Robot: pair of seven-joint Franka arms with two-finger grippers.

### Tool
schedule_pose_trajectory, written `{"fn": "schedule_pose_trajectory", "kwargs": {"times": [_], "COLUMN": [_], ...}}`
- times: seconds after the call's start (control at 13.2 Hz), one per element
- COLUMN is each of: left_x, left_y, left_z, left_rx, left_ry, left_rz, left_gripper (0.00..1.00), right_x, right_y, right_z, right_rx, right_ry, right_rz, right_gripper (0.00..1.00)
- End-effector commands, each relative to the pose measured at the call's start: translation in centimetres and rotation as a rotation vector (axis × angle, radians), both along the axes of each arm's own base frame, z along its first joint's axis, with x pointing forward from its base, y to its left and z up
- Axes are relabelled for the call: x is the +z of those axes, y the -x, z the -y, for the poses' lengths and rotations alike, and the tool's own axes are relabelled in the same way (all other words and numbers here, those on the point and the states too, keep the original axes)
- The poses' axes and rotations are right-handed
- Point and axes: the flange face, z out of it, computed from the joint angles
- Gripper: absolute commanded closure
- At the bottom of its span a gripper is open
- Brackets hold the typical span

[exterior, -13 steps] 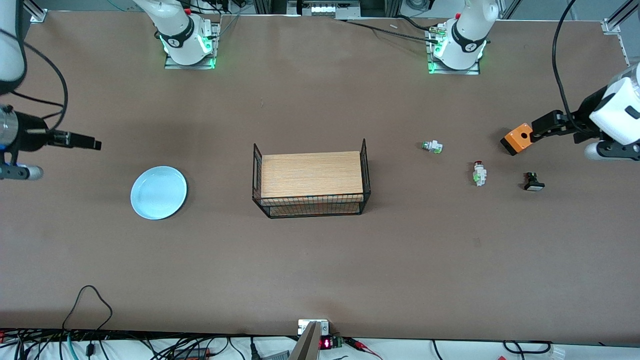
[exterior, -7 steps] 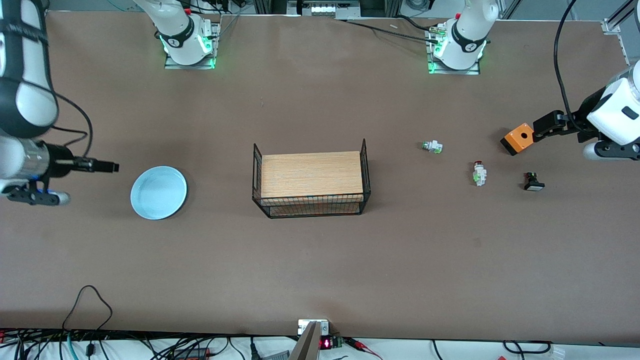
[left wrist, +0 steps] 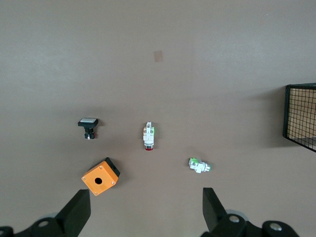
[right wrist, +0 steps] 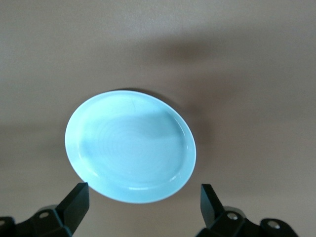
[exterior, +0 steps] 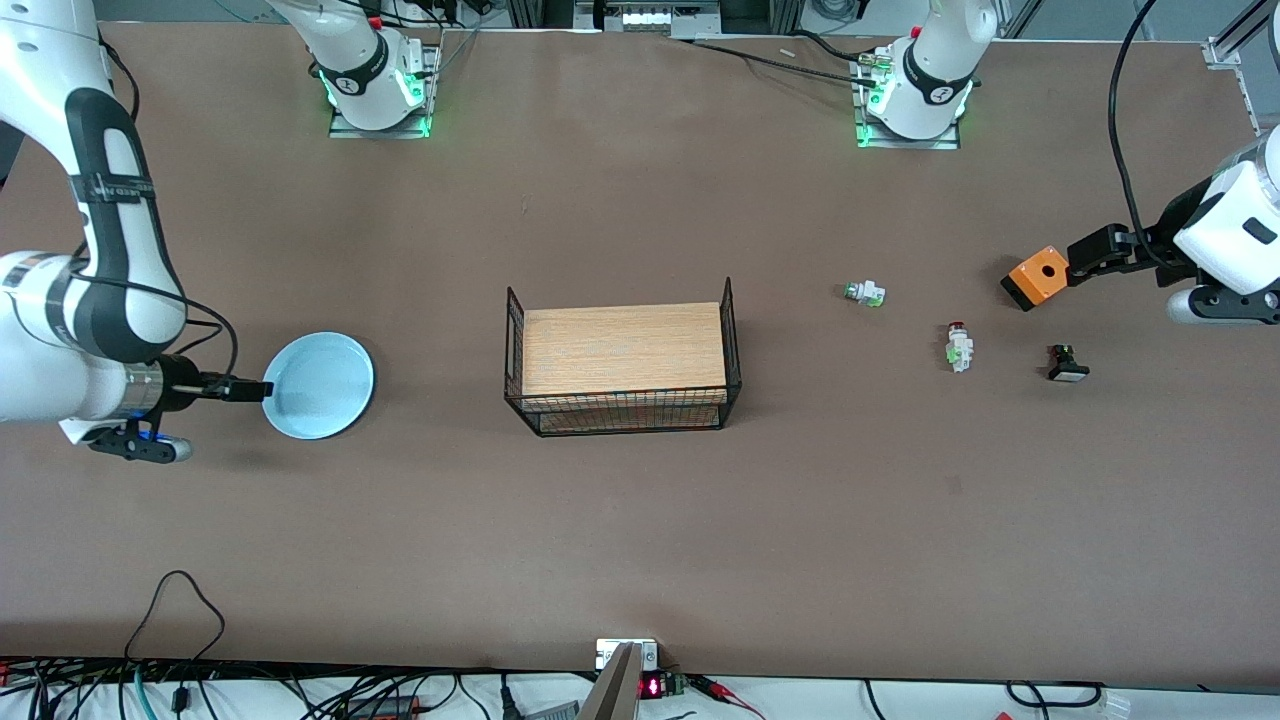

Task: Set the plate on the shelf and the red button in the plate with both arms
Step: 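Lower the right gripper and grasp the plate rim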

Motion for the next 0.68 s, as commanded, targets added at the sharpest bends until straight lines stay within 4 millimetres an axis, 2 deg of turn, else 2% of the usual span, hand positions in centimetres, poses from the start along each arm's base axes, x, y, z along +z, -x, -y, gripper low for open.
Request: {"fn": "schedule_pose_trajectory", "kwargs": {"times": [0.0, 0.3, 0.61], "left_x": [-0.1, -0.1, -0.1], "left_y": [0.1, 0.1, 0.2], "left_z": [0.0, -0.1, 0.2], "left_rx": [0.001, 0.003, 0.000], "left_ry": [-0.007, -0.006, -0.008], "left_rz": [-0.002, -0.002, -0.005], "left_gripper": [0.00, 0.00, 0.00], "right_x": [-2.4, -5.8, -7.4], "right_y": [-0.8, -1.3, -1.4], "right_z": [0.1, 0.6, 1.5], "right_rx": [0.013, 0.085, 0.100], "right_ry": [-0.017, -0.021, -0.027], "right_rz": [0.012, 0.053, 0.068], "right_gripper": [0.00, 0.00, 0.00]}}
